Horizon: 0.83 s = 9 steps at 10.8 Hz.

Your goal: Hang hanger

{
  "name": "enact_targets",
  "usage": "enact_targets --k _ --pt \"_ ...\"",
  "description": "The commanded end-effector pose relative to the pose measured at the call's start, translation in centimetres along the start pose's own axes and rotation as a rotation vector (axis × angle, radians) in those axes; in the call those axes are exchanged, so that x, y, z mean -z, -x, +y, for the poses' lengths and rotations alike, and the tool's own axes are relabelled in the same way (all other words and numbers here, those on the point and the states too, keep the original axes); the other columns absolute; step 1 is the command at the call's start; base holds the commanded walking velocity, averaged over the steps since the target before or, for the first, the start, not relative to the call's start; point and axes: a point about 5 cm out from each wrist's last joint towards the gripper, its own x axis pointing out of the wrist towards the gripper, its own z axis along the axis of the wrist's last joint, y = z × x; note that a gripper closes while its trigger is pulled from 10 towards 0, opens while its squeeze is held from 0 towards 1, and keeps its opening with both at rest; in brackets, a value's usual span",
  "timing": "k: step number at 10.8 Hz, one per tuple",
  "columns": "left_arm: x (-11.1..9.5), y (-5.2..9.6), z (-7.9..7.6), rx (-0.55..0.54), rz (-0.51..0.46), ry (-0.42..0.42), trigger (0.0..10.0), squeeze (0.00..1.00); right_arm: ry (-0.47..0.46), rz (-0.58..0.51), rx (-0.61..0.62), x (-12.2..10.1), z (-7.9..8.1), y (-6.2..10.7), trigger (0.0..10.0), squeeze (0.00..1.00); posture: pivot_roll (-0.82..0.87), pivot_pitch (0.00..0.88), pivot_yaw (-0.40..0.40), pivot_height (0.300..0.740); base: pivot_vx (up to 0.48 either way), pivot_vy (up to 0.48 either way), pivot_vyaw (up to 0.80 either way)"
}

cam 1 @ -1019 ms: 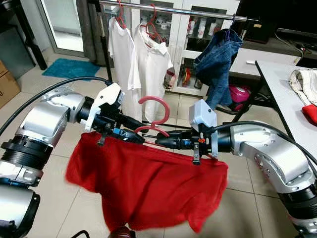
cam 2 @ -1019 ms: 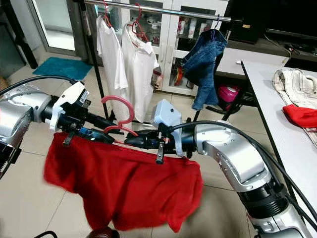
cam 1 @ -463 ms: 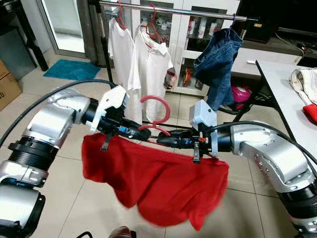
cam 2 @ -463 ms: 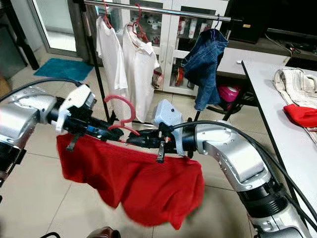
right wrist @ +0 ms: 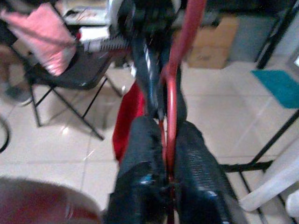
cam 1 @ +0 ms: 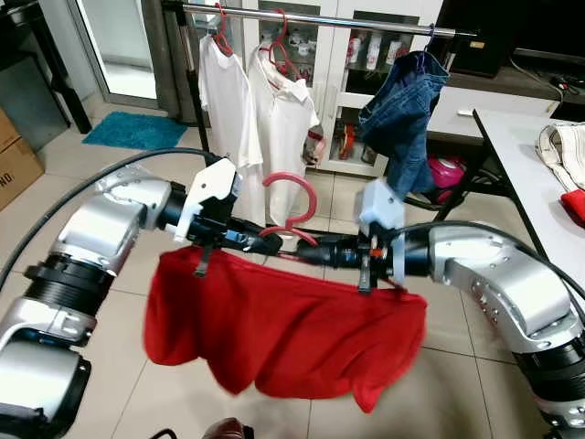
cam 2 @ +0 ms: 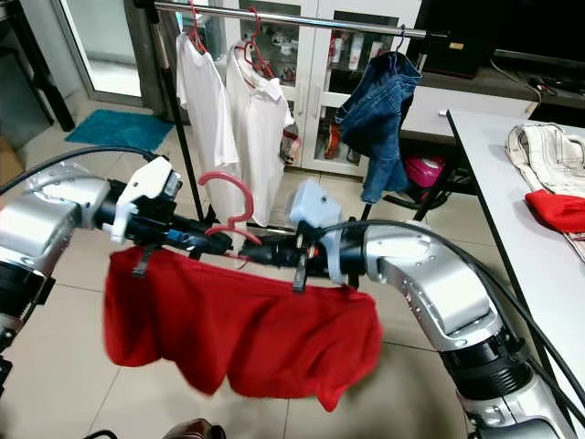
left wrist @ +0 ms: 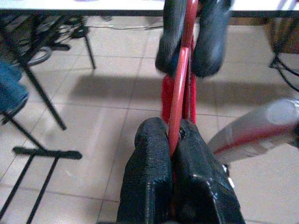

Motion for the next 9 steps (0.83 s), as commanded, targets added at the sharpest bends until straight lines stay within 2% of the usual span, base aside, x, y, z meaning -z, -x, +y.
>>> enact_targets --k 1,4,5,6,7,8,9 --pt "0.8 0.9 0.4 -0.101 0.029 0.02 0.0 0.0 0.008 -0.038 0.039 -0.5 -0.2 0.7 10.0 1.0 -0.04 0.0 0.022 0.74 0.0 0.0 0.0" --pt "2.3 1.1 0.3 -0.168 0.071 0.051 0.0 0.0 -0.026 -0.07 0.173 -0.4 -1.1 2.8 10.0 1.0 -0.04 0.0 0.019 0.74 0.0 0.0 0.0" --pt "2.4 1.4 0.6 -0.211 0.064 0.046 0.0 0.0 -0.004 -0.032 0.185 0.0 -0.7 3.6 10.0 1.0 -0.05 0.0 0.018 0.74 0.0 0.0 0.0" --pt "2.1 1.7 0.7 -0.206 0.025 0.043 0.0 0.0 0.061 0.058 0.118 1.0 0.7 3.7 10.0 1.0 -0.05 0.0 0.021 0.74 0.0 0.0 0.0" --pt "1.7 1.9 0.6 -0.19 0.004 0.04 0.0 0.0 0.089 0.093 0.072 1.5 1.5 3.3 10.0 1.0 -0.05 0.0 0.023 0.74 0.0 0.0 0.0" --pt "1.3 2.3 0.4 -0.167 -0.007 0.022 0.0 0.0 0.192 0.149 0.112 2.0 1.0 2.6 10.0 0.26 -0.05 0.0 0.029 0.74 0.0 0.0 0.0" --pt "0.9 2.6 0.1 -0.131 -0.02 0.02 0.0 0.0 0.281 0.195 0.138 2.4 0.4 2.1 10.0 0.0 -0.05 0.0 0.031 0.74 0.0 0.0 0.0"
